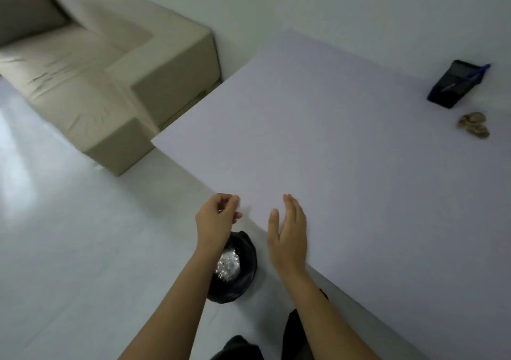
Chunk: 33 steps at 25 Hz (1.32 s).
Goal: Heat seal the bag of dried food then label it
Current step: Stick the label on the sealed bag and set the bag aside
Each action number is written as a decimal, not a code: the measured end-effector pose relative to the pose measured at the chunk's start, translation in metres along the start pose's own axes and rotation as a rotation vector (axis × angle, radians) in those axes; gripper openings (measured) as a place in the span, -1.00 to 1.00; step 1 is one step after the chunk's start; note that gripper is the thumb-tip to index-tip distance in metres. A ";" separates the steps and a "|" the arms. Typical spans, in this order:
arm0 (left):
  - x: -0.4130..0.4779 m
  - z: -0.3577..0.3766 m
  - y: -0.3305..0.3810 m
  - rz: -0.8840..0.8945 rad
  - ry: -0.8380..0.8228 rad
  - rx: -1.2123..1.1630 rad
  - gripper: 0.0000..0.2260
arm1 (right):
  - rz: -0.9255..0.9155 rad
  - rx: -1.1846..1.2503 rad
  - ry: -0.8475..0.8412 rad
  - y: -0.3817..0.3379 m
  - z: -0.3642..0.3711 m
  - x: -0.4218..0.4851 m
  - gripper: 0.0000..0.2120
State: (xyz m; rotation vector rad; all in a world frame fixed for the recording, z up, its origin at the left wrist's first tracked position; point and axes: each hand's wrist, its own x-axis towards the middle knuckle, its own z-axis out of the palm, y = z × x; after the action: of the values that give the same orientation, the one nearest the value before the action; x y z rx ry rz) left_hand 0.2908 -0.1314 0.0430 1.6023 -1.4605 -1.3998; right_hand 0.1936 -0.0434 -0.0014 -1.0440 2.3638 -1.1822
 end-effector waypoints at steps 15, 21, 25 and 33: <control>0.106 -0.040 -0.327 -0.454 0.200 -0.037 -0.90 | 0.075 -0.463 -0.647 0.206 0.256 -0.045 -0.43; 0.158 0.007 -0.470 -0.453 0.125 0.138 -0.84 | 0.157 -0.522 -0.554 0.305 0.345 -0.034 -0.40; 0.186 0.041 -0.535 -0.410 0.101 0.217 -0.86 | 0.228 -0.324 -0.469 0.348 0.374 -0.038 -0.46; 0.212 0.058 -0.587 -0.474 0.070 0.258 -0.79 | 0.270 -0.241 -0.290 0.370 0.395 -0.050 -0.51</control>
State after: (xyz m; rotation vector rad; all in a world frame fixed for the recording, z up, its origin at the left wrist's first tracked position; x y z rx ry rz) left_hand 0.4203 -0.1665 -0.5690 2.2496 -1.3130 -1.4200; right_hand 0.2681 -0.0851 -0.5382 -0.8611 2.3563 -0.6173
